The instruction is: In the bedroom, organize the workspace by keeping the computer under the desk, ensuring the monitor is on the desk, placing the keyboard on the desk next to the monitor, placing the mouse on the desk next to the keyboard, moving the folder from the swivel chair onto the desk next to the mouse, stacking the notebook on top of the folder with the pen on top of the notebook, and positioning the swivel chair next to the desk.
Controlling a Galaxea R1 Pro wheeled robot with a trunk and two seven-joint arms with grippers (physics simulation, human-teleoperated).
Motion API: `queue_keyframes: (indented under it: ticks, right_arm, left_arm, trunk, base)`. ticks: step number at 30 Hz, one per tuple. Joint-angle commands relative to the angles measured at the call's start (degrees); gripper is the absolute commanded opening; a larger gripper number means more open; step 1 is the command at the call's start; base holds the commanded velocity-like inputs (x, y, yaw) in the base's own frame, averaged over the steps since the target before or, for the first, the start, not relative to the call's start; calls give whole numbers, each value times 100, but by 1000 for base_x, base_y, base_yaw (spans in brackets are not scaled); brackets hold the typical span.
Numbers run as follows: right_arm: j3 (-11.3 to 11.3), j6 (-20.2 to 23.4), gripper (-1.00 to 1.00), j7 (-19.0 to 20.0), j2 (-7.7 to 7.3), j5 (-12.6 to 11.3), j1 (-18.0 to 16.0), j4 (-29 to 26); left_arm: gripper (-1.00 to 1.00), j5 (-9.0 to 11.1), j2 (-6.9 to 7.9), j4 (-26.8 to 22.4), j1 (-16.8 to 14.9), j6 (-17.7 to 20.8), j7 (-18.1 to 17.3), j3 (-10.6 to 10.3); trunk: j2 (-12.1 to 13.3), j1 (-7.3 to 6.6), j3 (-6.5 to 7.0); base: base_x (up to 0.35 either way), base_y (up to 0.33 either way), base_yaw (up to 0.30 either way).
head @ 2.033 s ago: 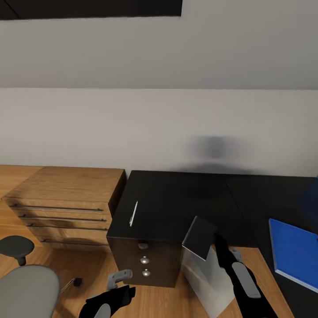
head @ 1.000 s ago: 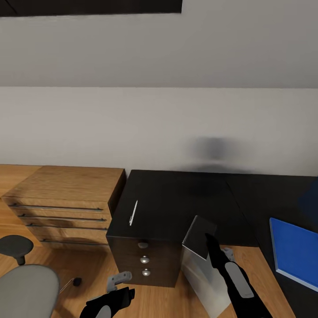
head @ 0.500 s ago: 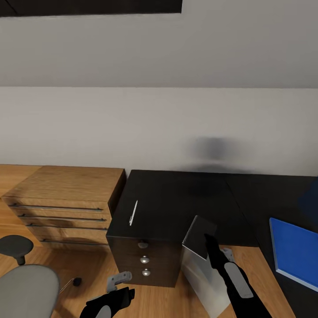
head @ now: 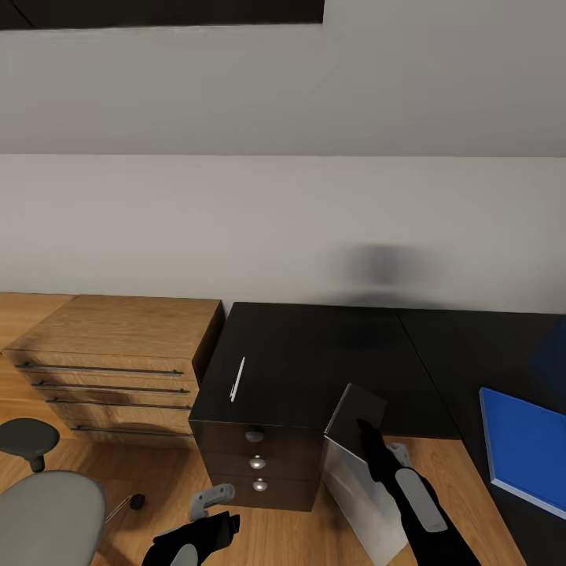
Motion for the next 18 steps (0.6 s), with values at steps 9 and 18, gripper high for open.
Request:
queue_keyframes:
  ticks: [9,18]
  right_arm:
    - [-26,131,100,-28,7,-38,-2,-13]
    - [-26,141,-100,-36,6,-38,-2,-13]
  left_arm:
    - [100,58,6,-9,-5,1,58,-16]
    - [100,58,6,-9,-5,1,57,-16]
  trunk:
    - [-4,0,-6]
    - [-4,0,-6]
  base:
    - [0,0,0]
    - [0,0,0]
